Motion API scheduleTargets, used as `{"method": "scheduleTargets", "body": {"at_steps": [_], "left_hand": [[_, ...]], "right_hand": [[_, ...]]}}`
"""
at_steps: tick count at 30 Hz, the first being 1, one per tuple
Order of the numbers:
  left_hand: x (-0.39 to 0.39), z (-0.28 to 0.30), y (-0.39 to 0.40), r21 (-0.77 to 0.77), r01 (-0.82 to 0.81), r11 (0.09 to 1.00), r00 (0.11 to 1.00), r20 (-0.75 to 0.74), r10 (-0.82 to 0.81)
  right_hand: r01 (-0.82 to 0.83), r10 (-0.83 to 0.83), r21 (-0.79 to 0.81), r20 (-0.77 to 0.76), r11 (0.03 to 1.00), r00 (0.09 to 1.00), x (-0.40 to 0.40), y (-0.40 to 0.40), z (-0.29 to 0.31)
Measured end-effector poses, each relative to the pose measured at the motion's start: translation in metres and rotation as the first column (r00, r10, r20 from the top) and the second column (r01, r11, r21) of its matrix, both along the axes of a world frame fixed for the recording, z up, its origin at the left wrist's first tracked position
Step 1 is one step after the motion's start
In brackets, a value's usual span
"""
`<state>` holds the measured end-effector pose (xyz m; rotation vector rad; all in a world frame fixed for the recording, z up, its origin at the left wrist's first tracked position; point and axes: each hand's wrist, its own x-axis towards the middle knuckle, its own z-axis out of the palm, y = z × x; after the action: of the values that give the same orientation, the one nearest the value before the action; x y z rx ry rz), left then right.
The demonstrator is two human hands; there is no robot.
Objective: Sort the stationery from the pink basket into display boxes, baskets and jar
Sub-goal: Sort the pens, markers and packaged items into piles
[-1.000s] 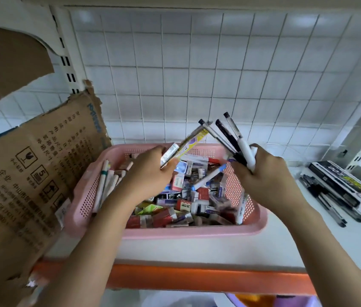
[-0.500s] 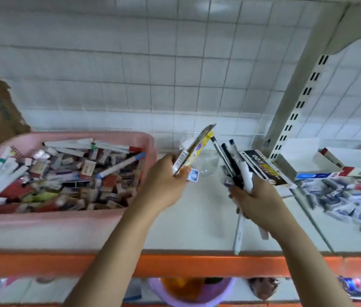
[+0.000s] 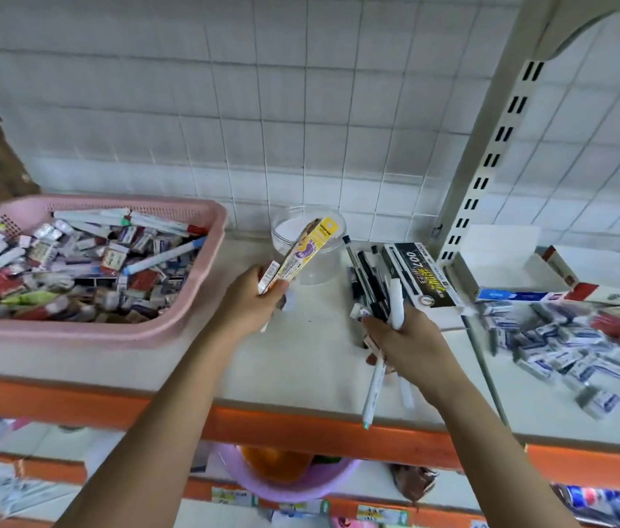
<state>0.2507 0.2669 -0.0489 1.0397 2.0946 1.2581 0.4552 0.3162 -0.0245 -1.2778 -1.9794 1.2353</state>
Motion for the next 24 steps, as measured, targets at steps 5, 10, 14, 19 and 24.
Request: {"method": "scheduleTargets", "body": {"at_steps": [5, 10, 14, 19, 24], "left_hand": [[-0.016, -0.002, -0.006, 0.056, 0.004, 0.998, 0.992, 0.123, -0.011], [-0.022, -0.006, -0.006, 0.093, 0.006, 0.996, 0.970, 0.242, -0.028], [-0.019, -0.005, -0.001, 0.092, 0.085, 0.992, 0.980, 0.174, -0.100], [-0.016, -0.004, -0.012, 0.105, 0.023, 0.994, 0.999, -0.040, -0.019], [-0.012, -0.009, -0.032, 0.033, -0.036, 0.999, 0.974, -0.221, 0.043]], "right_hand": [[0.027, -0.027, -0.036, -0.002, 0.999, 1.000, -0.017, 0.001, -0.004], [0.060, -0.061, -0.066, -0.004, 0.996, 0.998, -0.038, 0.003, -0.010], [0.074, -0.078, -0.085, -0.045, 0.994, 0.996, -0.047, 0.003, -0.011], [0.109, -0.143, -0.196, -0.167, 0.974, 0.976, -0.054, 0.005, -0.016], [0.117, -0.156, -0.248, -0.142, 0.962, 0.977, -0.069, 0.008, -0.014]]}}
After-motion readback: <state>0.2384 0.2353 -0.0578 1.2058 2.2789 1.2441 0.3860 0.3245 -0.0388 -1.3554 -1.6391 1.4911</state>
